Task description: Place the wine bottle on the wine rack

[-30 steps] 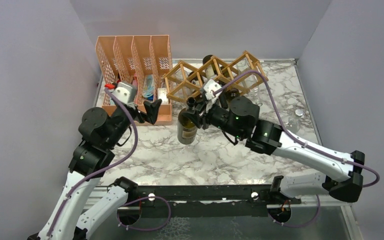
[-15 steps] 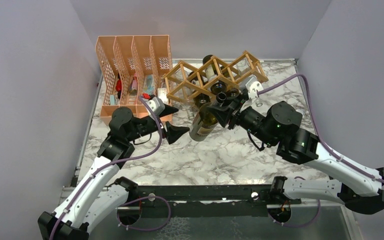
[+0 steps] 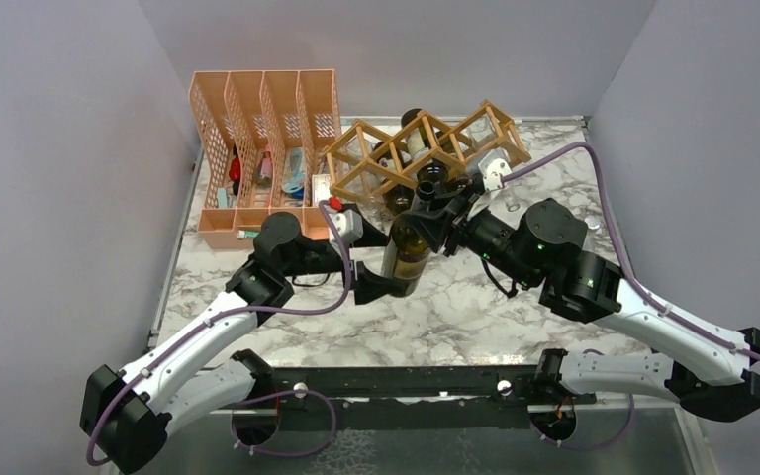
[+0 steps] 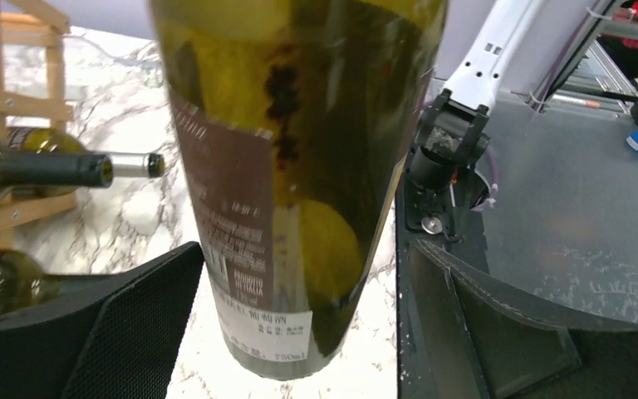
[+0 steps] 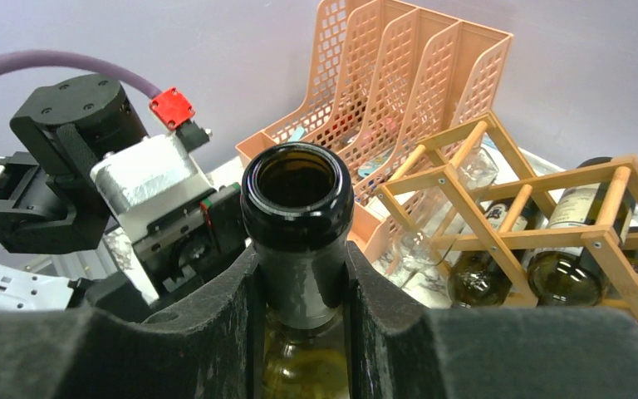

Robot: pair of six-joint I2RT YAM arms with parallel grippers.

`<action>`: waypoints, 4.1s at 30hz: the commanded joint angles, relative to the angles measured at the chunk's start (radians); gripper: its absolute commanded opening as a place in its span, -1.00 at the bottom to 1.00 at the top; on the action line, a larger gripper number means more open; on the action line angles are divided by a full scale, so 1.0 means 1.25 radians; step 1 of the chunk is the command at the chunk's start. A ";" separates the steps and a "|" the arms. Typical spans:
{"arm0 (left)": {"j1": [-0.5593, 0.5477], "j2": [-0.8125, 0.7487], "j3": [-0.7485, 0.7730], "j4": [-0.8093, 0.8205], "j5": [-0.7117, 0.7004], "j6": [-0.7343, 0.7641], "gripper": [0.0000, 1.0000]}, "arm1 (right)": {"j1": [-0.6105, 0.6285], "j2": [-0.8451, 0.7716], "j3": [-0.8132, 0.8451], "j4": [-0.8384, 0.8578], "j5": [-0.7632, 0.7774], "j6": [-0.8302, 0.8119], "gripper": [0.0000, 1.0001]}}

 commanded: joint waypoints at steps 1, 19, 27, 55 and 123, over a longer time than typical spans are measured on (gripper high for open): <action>-0.079 -0.005 0.006 0.048 -0.076 0.092 0.98 | 0.005 -0.014 0.046 0.133 -0.055 0.025 -0.98; -0.103 0.052 -0.001 0.144 -0.195 0.033 0.98 | 0.005 -0.068 -0.016 0.200 -0.189 0.009 -0.98; -0.106 0.076 0.019 0.165 -0.173 0.015 0.98 | 0.006 -0.084 -0.051 0.226 -0.265 -0.011 -0.98; -0.106 0.031 0.062 0.177 -0.410 0.660 -1.00 | 0.006 -0.208 -0.046 0.022 -0.196 0.022 0.42; -0.109 0.189 0.392 -0.276 -0.312 1.590 -1.00 | 0.005 0.031 -0.098 -0.277 0.105 0.309 -0.13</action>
